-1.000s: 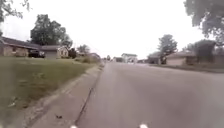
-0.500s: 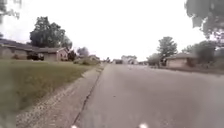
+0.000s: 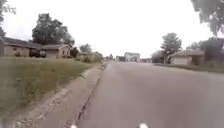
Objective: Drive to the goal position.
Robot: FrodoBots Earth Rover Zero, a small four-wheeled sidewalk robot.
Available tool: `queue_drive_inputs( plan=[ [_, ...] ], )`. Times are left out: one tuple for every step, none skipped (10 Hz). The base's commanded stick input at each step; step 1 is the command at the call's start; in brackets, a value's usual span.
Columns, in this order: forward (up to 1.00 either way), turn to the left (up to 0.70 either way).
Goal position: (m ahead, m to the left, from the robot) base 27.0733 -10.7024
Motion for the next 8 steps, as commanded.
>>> queue_drive_inputs(
  plan=[
    [1.0, 0.0],
    [1.0, 0.0],
    [1.0, 0.0],
    [1.0, 0.0],
    [1.0, 0.0],
    [1.0, 0.0],
    [1.0, 0.0],
    [1.0, 0.0]
  ],
)
